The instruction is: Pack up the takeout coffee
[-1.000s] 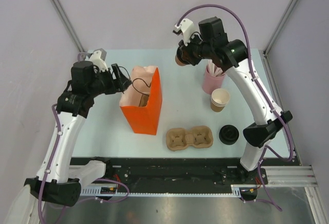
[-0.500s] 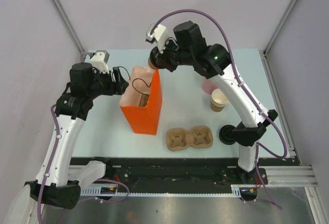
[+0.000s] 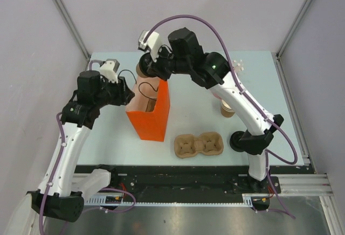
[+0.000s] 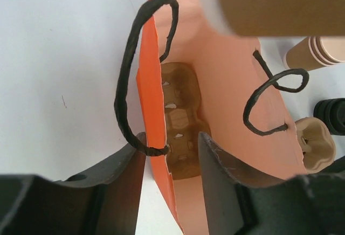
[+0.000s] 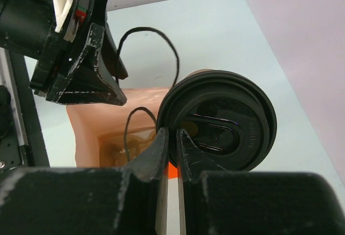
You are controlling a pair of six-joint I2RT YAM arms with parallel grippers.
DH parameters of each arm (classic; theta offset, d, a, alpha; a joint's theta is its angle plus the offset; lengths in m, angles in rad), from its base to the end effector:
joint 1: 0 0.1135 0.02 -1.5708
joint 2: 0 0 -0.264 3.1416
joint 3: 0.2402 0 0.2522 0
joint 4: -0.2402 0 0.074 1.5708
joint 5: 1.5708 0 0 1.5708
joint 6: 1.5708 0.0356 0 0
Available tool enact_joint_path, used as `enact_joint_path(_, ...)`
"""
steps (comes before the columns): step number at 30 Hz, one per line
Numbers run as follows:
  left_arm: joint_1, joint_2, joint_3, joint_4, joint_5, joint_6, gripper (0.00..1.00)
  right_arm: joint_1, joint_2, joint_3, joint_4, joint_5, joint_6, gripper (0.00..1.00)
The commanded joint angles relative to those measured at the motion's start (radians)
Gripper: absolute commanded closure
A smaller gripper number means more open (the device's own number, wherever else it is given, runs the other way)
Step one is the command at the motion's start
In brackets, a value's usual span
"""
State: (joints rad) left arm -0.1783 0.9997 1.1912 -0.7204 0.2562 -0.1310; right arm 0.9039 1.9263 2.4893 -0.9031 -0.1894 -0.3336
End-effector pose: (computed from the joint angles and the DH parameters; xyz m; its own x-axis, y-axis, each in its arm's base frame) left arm 0.1952 -0.0443 0.3864 -0.5429 -0.0306 -0.8393 0.3187 0.9171 -0.2395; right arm 0.2358 0.3104 0.5061 0.0937 -0.4009 -0.9113 -0.9004 0.3564 -0.2494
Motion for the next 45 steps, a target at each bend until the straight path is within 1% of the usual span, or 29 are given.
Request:
enact_joint_path(1, -0.006, -0.029, -0.007, 0.035, 0.028, 0.002, 0.53, 0.02, 0.033, 0.026, -0.005, -0.05, 0.021, 1.0)
enact_joint_path(2, -0.01, -0.026, -0.011, 0.036, 0.031, 0.004, 0.55, 0.021, 0.031, 0.019, -0.023, -0.053, 0.022, 1.0)
enact_joint_path(5, -0.018, -0.021, -0.025, 0.041, 0.037, 0.002, 0.62, 0.026, 0.023, 0.01, -0.066, -0.054, 0.034, 1.0)
enact_joint_path(6, -0.021, -0.019, -0.027, 0.042, 0.035, 0.004, 0.69, 0.029, 0.02, 0.002, -0.077, -0.055, 0.041, 1.0)
enact_joint_path(8, -0.03, -0.013, -0.033, 0.042, 0.034, 0.002, 0.74, 0.039, 0.011, -0.006, -0.114, -0.044, 0.045, 1.0)
enact_joint_path(9, -0.033, -0.01, -0.035, 0.045, 0.034, 0.001, 0.8, 0.046, 0.008, -0.019, -0.123, -0.036, 0.05, 1.0)
enact_joint_path(11, -0.039, -0.004, -0.035, 0.044, 0.035, -0.004, 0.85, 0.056, -0.003, -0.035, -0.151, -0.024, 0.05, 1.0)
enact_joint_path(12, -0.039, -0.004, -0.035, 0.045, 0.041, -0.005, 0.91, 0.056, -0.006, -0.046, -0.16, -0.022, 0.05, 1.0)
enact_joint_path(13, -0.041, -0.003, -0.035, 0.045, 0.043, -0.009, 0.95, 0.061, -0.006, -0.05, -0.177, -0.022, 0.05, 1.0)
enact_joint_path(15, -0.041, 0.0, -0.035, 0.047, 0.034, -0.01, 1.0, 0.066, -0.001, -0.047, -0.197, -0.024, 0.05, 1.0)
enact_joint_path(22, -0.053, 0.0, -0.038, 0.056, 0.023, -0.012, 1.0, 0.07, 0.039, -0.043, -0.27, -0.07, 0.042, 1.0)
enact_joint_path(27, -0.056, 0.002, -0.044, 0.059, 0.055, -0.022, 1.0, 0.075, 0.099, -0.026, -0.283, -0.091, 0.036, 1.0)
enact_joint_path(33, -0.056, 0.004, -0.064, 0.058, 0.117, -0.1, 1.0, 0.075, 0.178, 0.019, -0.287, -0.105, 0.047, 1.0)
enact_joint_path(37, -0.056, -0.003, -0.064, 0.058, 0.104, -0.133, 1.0, 0.073, 0.221, 0.036, -0.301, -0.104, 0.068, 1.0)
enact_joint_path(41, -0.056, -0.001, -0.062, 0.056, 0.071, -0.174, 1.0, 0.073, 0.232, 0.01, -0.335, -0.087, 0.096, 1.0)
enact_joint_path(42, -0.053, -0.001, -0.064, 0.058, 0.045, -0.183, 1.0, 0.073, 0.226, -0.022, -0.332, -0.087, 0.106, 1.0)
enact_joint_path(45, -0.052, 0.008, -0.068, 0.056, 0.025, -0.203, 1.0, 0.073, 0.2, -0.085, -0.312, -0.096, 0.125, 1.0)
